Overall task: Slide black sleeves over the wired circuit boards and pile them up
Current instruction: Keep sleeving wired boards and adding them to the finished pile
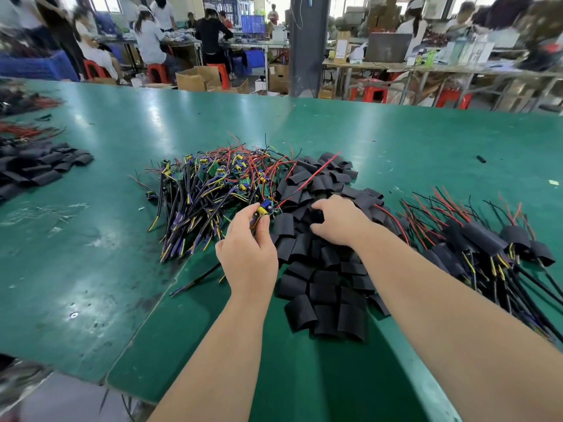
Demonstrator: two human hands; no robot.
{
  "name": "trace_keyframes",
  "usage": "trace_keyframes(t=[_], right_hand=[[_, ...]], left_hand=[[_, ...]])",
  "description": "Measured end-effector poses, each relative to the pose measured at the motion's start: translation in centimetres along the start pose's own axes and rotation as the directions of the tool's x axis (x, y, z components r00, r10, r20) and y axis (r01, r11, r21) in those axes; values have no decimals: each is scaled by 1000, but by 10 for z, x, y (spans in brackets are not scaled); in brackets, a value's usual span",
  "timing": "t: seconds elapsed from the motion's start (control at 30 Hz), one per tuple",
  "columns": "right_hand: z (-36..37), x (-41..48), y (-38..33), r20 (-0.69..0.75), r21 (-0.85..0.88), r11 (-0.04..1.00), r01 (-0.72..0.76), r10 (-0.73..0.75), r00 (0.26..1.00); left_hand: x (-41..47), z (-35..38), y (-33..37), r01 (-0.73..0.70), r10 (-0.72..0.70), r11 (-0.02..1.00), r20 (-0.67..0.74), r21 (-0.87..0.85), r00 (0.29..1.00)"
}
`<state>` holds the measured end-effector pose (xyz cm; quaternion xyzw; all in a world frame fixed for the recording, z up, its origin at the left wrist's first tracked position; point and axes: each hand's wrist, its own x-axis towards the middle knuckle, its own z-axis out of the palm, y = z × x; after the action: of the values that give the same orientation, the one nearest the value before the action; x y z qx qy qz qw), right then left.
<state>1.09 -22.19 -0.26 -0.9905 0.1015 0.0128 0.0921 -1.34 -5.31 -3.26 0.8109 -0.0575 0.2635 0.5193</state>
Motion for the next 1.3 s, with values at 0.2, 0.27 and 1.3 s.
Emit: trace_keyframes(t=[0.2, 0.27, 1.3], right_hand=[[1, -11, -8, -328, -106, 993, 53, -85, 941], [0, -21, -8, -482, -86, 994, 71, -104, 870], [-12, -116, 28, -21, 449, -866, 220, 236, 971]], left_hand=[[-3, -1, 0, -108, 110, 980, 1, 164, 994], [-4, -3, 1, -155, 156, 969, 12, 193, 988], [-14, -14, 5, -332, 338, 941, 180, -59, 924]])
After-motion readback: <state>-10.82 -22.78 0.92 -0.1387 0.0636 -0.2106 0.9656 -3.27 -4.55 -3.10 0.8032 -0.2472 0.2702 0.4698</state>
